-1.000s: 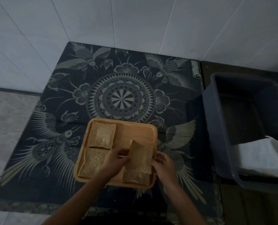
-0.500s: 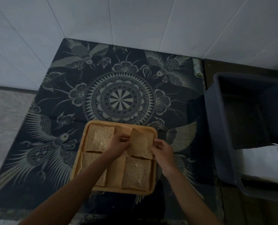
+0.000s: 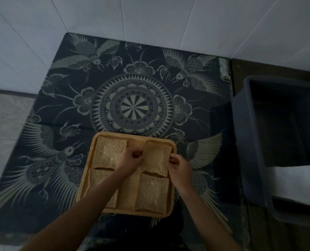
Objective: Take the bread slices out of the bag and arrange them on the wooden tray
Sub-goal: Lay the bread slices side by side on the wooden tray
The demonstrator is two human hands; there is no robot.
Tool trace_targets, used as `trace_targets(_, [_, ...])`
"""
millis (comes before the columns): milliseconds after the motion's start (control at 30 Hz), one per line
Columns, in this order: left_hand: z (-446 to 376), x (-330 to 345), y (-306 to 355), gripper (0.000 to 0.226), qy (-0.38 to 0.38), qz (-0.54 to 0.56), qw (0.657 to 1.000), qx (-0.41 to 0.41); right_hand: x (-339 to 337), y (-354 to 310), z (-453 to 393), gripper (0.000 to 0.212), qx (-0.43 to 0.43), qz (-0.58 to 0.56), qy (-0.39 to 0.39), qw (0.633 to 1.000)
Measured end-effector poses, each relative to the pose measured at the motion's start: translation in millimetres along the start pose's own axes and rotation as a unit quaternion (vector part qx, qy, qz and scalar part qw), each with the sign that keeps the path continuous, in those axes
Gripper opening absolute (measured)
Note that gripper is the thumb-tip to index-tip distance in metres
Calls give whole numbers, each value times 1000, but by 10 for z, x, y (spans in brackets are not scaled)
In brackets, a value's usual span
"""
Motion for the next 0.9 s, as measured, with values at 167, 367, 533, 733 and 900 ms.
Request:
trace_targets(167, [7, -11, -40, 25, 22, -16, 1000, 0, 3, -46, 6, 37, -20, 44, 4, 999])
trace_targets(367, [1, -6, -60, 24, 29, -11, 1000, 3, 19, -60, 1, 38, -25, 48, 4, 999])
trace_targets(533, [-1, -1, -71, 26, 22, 2, 1000, 2, 19, -81, 27, 39, -34, 39, 10, 999])
trace_targets(733, [69, -8, -46, 26, 22, 13, 999, 24, 9, -100, 65, 39, -39, 30, 6, 999])
trace_targets(900, [231, 45, -208, 31, 13, 15, 1000, 9, -37, 17, 225, 39, -22, -2, 1, 1000])
Point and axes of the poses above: each hand's wrist, its own z-axis away from the middle knuckle, its own x-axis out of the palm, y = z × x, the point moved 9 cm from there along -z, towards the middle knuckle
